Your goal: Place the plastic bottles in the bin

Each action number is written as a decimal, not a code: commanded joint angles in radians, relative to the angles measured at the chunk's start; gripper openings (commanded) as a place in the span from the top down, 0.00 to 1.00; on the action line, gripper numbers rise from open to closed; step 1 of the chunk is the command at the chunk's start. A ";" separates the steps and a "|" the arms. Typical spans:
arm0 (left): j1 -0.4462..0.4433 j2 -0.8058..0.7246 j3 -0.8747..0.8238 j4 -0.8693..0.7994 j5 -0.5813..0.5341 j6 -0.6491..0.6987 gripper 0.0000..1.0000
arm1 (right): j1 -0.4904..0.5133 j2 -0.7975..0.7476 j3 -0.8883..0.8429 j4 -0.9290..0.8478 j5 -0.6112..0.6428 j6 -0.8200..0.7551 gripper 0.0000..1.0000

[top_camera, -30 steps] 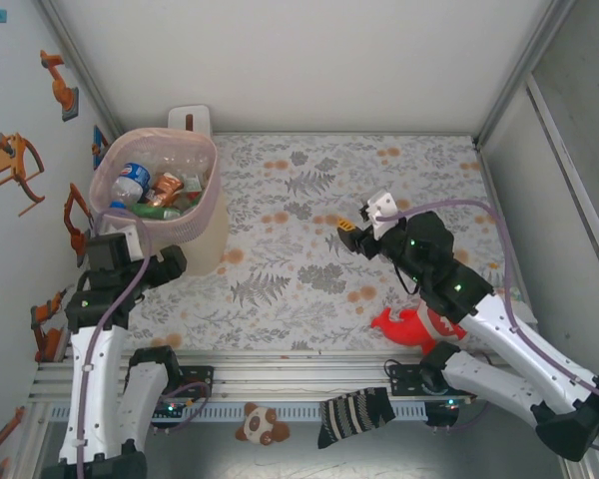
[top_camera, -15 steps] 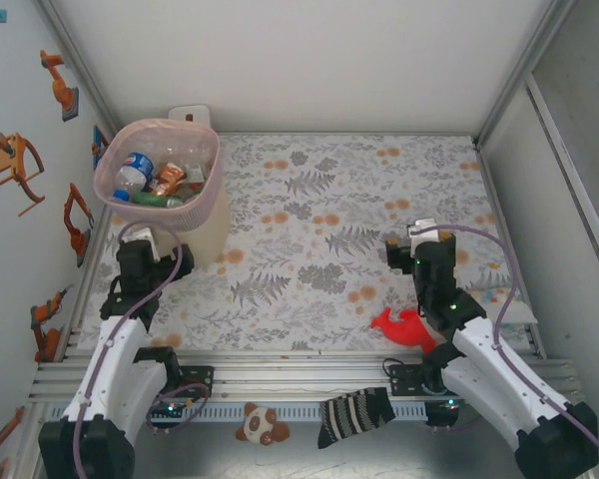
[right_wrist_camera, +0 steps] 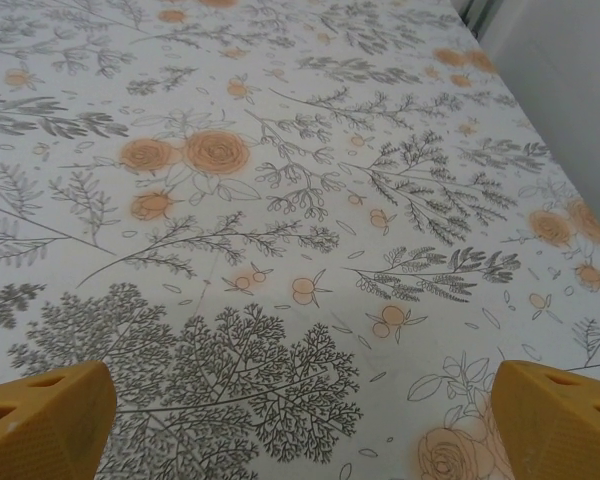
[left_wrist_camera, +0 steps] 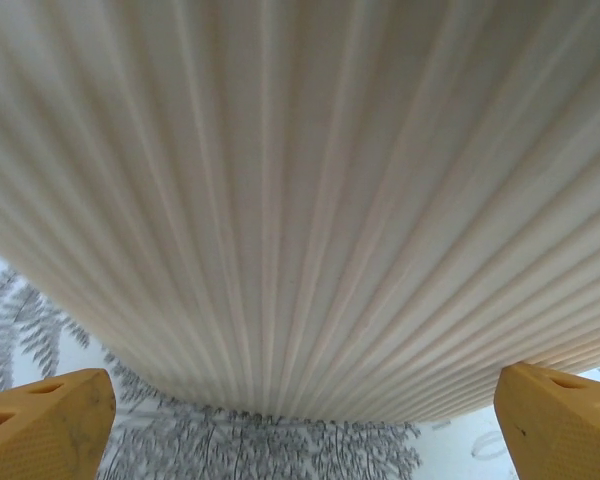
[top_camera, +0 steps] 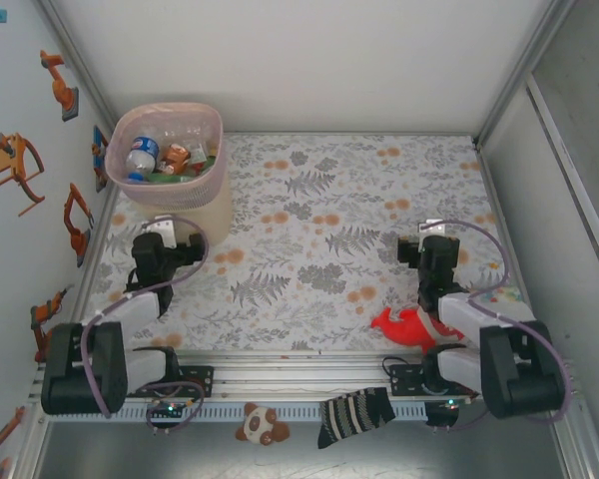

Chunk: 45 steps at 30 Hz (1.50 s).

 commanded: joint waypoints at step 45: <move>0.064 0.321 0.090 0.300 0.149 0.064 0.03 | -0.156 0.343 0.114 0.329 -0.231 0.048 0.01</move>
